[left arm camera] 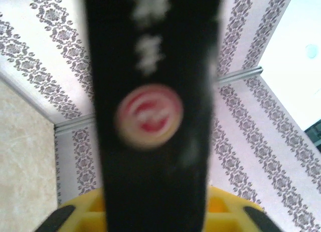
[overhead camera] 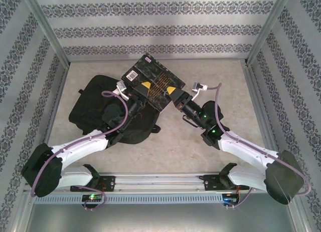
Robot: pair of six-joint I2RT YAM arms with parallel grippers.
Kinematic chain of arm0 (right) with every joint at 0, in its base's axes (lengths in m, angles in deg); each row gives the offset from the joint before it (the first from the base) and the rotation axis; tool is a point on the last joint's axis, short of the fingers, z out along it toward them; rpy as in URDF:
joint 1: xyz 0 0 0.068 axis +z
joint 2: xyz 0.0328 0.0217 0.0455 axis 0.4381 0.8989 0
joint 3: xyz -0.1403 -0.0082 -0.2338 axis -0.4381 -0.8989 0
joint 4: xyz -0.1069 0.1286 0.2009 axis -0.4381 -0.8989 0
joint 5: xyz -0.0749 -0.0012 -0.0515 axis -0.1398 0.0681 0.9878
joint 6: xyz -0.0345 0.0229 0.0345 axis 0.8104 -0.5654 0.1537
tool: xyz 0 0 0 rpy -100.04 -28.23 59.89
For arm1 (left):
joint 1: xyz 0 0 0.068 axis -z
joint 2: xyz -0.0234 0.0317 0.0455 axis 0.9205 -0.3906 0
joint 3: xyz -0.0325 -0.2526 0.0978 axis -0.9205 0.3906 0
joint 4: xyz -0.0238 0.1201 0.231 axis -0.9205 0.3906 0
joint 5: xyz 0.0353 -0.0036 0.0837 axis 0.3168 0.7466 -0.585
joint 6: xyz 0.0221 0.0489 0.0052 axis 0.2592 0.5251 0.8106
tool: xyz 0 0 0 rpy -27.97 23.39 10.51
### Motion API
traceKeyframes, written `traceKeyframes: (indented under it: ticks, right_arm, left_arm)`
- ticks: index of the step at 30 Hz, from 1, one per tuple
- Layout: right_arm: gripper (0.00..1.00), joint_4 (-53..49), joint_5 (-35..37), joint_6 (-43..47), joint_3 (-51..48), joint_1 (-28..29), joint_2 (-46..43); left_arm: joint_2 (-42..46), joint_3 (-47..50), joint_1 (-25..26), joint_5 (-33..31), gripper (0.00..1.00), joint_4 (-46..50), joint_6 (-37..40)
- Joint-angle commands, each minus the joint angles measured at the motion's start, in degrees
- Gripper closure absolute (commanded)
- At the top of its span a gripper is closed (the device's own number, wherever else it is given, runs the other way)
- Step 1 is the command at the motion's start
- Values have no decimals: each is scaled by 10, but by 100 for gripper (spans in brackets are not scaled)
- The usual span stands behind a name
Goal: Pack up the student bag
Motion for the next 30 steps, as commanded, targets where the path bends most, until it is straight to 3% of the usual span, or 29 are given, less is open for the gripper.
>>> traceKeyframes:
  ticks: [1,6,8,11,15,21,23,30]
  right_arm:
    - [100,-96,53,69,-10,-12,-76]
    - [100,-401,156,151,13,-22,-179]
    - [100,-484,190,164,16,-28,-205]
    - [100,-539,191,177,4,-42,-235]
    - [100,-578,183,180,-16,-54,-263]
    - [100,-610,182,183,-38,-77,-304]
    - [100,-619,178,184,-43,-88,-313]
    - [100,-624,150,175,-56,-115,-313]
  left_arm:
    - [28,13,-9,26,58,38,46]
    - [62,-24,-26,82,48,259,180]
    - [55,-79,-26,79,48,416,251]
    - [8,-169,-25,78,45,597,356]
    - [-71,-263,-16,65,35,752,466]
    - [-166,-361,40,-42,29,894,591]
    - [-185,-372,53,-81,29,914,601]
    - [-245,-376,83,-109,28,929,591]
